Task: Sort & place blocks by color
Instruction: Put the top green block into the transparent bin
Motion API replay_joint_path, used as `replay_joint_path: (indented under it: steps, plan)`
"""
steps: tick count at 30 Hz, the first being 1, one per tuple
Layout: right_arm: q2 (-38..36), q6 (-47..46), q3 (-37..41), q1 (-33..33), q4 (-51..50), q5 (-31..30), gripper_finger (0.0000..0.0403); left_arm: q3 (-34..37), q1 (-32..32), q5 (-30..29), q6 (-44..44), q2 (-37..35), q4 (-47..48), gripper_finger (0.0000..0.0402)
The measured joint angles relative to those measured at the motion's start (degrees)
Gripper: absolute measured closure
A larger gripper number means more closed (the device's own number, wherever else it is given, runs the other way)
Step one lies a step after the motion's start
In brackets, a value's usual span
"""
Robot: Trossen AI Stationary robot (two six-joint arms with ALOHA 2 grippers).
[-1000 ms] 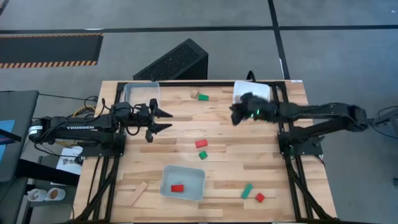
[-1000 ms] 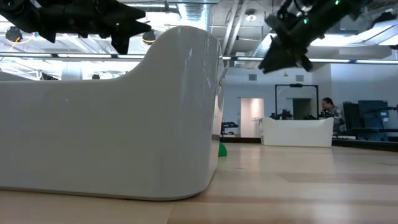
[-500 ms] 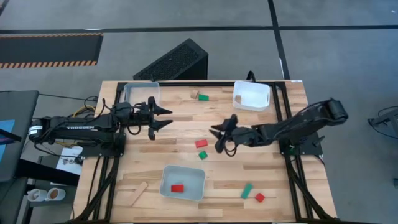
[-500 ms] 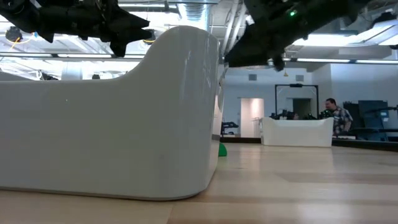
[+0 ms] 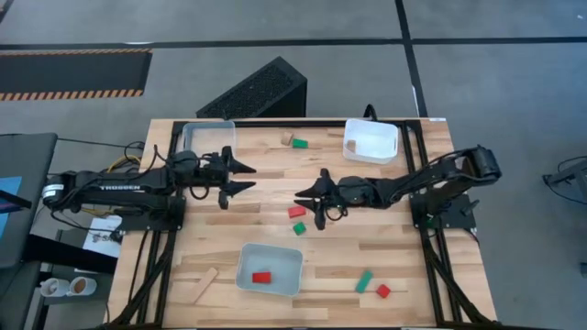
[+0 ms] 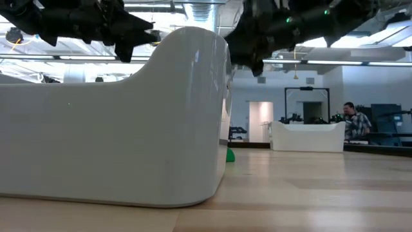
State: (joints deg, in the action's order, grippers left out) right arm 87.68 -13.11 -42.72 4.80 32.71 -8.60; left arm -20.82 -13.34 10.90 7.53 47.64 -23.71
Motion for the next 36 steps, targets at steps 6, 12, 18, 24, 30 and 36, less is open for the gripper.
replay_joint_path:
  steps: [6, 12, 18, 24, 30, 36]
  plan:
    - [-7.0, 2.2, -0.1, -1.3, -4.8, 1.0, 0.0283, -2.9, -1.8, -0.5, -0.4, 5.6, 0.7, 0.0221]
    - [-7.7, 2.7, -0.1, -0.7, -5.9, -2.9, 0.0283, -7.0, -3.0, 3.6, -2.3, 12.5, 0.4, 0.0221]
    - [-4.5, 2.1, 0.0, 0.6, -5.6, -3.5, 0.0283, -11.7, -5.5, 6.4, -3.8, 15.6, 1.3, 0.0221]
    - [-2.1, 0.3, 0.0, 0.7, -5.8, -3.5, 0.0283, -12.2, -6.7, 4.7, -3.4, 15.5, 1.3, 0.0221]
    - [-2.1, -1.9, 0.0, 0.7, -5.7, -3.5, 0.0283, -10.6, -5.4, 5.0, -3.4, 15.5, -0.3, 0.0221]
    - [-2.1, -2.1, 0.0, 0.8, -5.7, -3.7, 0.0283, -9.9, -5.4, 5.4, -4.1, 15.0, 0.2, 0.0221]
